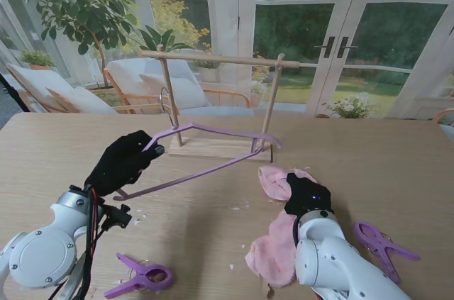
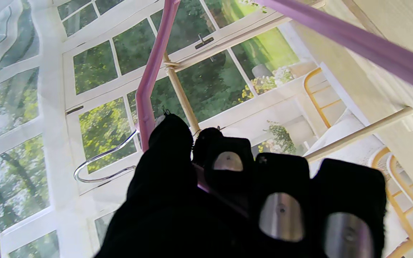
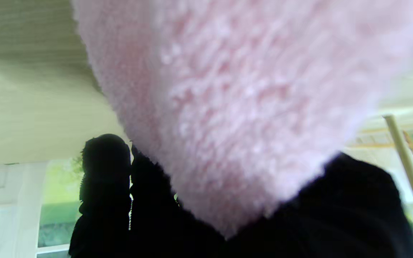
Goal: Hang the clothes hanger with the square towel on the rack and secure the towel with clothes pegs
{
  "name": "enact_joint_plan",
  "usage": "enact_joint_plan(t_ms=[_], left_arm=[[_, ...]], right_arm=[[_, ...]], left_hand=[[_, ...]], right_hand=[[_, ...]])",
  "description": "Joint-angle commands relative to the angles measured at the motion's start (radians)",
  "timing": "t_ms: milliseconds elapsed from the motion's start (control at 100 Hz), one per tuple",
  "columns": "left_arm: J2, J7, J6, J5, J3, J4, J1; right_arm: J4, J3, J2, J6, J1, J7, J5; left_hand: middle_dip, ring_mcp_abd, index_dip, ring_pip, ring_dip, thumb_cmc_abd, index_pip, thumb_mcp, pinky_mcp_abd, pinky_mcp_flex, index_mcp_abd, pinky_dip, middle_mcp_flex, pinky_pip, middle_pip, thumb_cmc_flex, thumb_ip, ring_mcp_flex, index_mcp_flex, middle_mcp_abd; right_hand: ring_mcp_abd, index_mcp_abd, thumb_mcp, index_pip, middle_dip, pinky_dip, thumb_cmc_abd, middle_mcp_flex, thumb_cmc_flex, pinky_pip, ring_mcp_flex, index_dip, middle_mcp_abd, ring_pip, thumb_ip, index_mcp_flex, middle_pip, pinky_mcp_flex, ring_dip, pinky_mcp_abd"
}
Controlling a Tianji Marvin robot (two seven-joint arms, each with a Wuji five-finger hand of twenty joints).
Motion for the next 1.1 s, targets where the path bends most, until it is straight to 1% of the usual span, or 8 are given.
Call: enact_joint_plan(t_ms=[0, 90, 290, 390, 640, 880, 990, 1090], left_arm=[[-0.001, -0.023, 0.022, -0.004, 0.012, 0.003, -0.014], [-0.002, -0.028, 0.066, -0.01, 0.026, 0.006, -0.03], [-0.001, -0.043, 0.144, -0.005, 0.057, 0.026, -0.074], [-0.002, -0.045, 0.175, -0.002, 0.078, 0.041, -0.096], [-0.01, -0.029, 0.257, -0.01, 0.139, 0.083, -0.155], [-0.018, -0.01, 0.304, -0.017, 0.183, 0.114, -0.191], [-0.022, -0.004, 0.325, -0.027, 0.199, 0.126, -0.204], [-0.024, -0.001, 0.337, -0.029, 0.211, 0.136, -0.214]], right_arm=[[-0.07, 0.021, -0.003, -0.017, -0.05, 0.019, -0.012], [-0.156, 0.08, -0.006, -0.069, -0.116, 0.013, -0.004], [-0.339, 0.183, -0.003, -0.155, -0.232, 0.055, -0.053], [-0.411, 0.221, -0.001, -0.184, -0.262, 0.093, -0.077], [-0.564, 0.287, 0.002, -0.226, -0.3, 0.177, -0.055], [-0.6, 0.271, 0.007, -0.219, -0.215, 0.233, -0.018], [-0.609, 0.254, 0.009, -0.204, -0.151, 0.259, 0.012], [-0.615, 0.226, 0.011, -0.165, -0.081, 0.283, 0.037]], left_hand=[[0.006, -0.025, 0.014, 0.083, -0.006, 0.079, -0.001, 0.002, -0.078, 0.041, 0.023, 0.024, 0.025, 0.31, 0.028, 0.054, 0.016, 0.044, -0.032, -0.09], [0.006, -0.031, 0.01, 0.079, -0.008, 0.091, 0.001, 0.001, -0.085, 0.042, 0.039, 0.018, 0.012, 0.31, 0.03, 0.071, 0.017, 0.044, -0.058, -0.092], [0.002, -0.043, 0.006, 0.075, -0.009, 0.105, 0.01, -0.005, -0.094, 0.043, 0.048, 0.014, 0.005, 0.31, 0.038, 0.076, 0.017, 0.044, -0.074, -0.097], [0.001, -0.05, 0.008, 0.074, -0.009, 0.109, 0.015, -0.007, -0.099, 0.044, 0.048, 0.013, 0.002, 0.31, 0.042, 0.077, 0.017, 0.044, -0.081, -0.101], [-0.003, -0.054, 0.011, 0.075, -0.008, 0.117, 0.022, -0.01, -0.103, 0.044, 0.052, 0.01, -0.004, 0.31, 0.049, 0.08, 0.017, 0.045, -0.09, -0.103], [-0.005, -0.054, 0.014, 0.075, -0.008, 0.122, 0.025, -0.011, -0.103, 0.044, 0.052, 0.008, -0.009, 0.31, 0.053, 0.079, 0.017, 0.045, -0.097, -0.105], [-0.007, -0.054, 0.015, 0.074, -0.008, 0.12, 0.027, -0.012, -0.101, 0.044, 0.054, 0.008, -0.007, 0.31, 0.056, 0.081, 0.017, 0.045, -0.096, -0.103], [-0.007, -0.054, 0.017, 0.074, -0.008, 0.122, 0.029, -0.012, -0.102, 0.044, 0.052, 0.007, -0.01, 0.31, 0.057, 0.08, 0.017, 0.045, -0.098, -0.105]], right_hand=[[0.013, -0.009, 0.089, 0.056, 0.026, -0.187, -0.01, 0.005, 0.068, 0.055, 0.029, -0.001, -0.01, 0.043, 0.021, -0.007, 0.066, 0.015, 0.021, -0.014], [0.02, 0.004, 0.102, 0.052, 0.039, -0.182, -0.018, -0.001, 0.071, 0.081, 0.033, -0.003, 0.004, 0.071, 0.029, -0.007, 0.07, 0.017, 0.04, -0.016], [0.015, 0.01, 0.113, 0.05, 0.044, -0.179, -0.027, 0.003, 0.068, 0.102, 0.043, -0.004, 0.01, 0.092, 0.036, -0.001, 0.07, 0.031, 0.054, -0.02], [0.011, 0.01, 0.117, 0.048, 0.046, -0.18, -0.03, 0.009, 0.066, 0.106, 0.054, -0.005, 0.008, 0.096, 0.04, 0.003, 0.07, 0.038, 0.059, -0.022], [0.009, 0.005, 0.171, 0.037, 0.062, -0.175, -0.077, 0.041, 0.044, 0.137, 0.08, 0.001, 0.006, 0.116, 0.068, 0.037, 0.067, 0.065, 0.074, -0.022], [0.009, 0.004, 0.201, 0.028, 0.066, -0.17, -0.101, 0.055, 0.032, 0.164, 0.098, 0.003, 0.006, 0.136, 0.074, 0.052, 0.063, 0.087, 0.082, -0.027], [0.007, 0.004, 0.203, 0.027, 0.066, -0.166, -0.102, 0.058, 0.032, 0.176, 0.102, 0.004, 0.007, 0.144, 0.074, 0.052, 0.061, 0.094, 0.088, -0.031], [0.01, 0.006, 0.2, 0.024, 0.068, -0.158, -0.1, 0.058, 0.036, 0.193, 0.102, 0.005, 0.011, 0.156, 0.073, 0.054, 0.058, 0.095, 0.099, -0.036]])
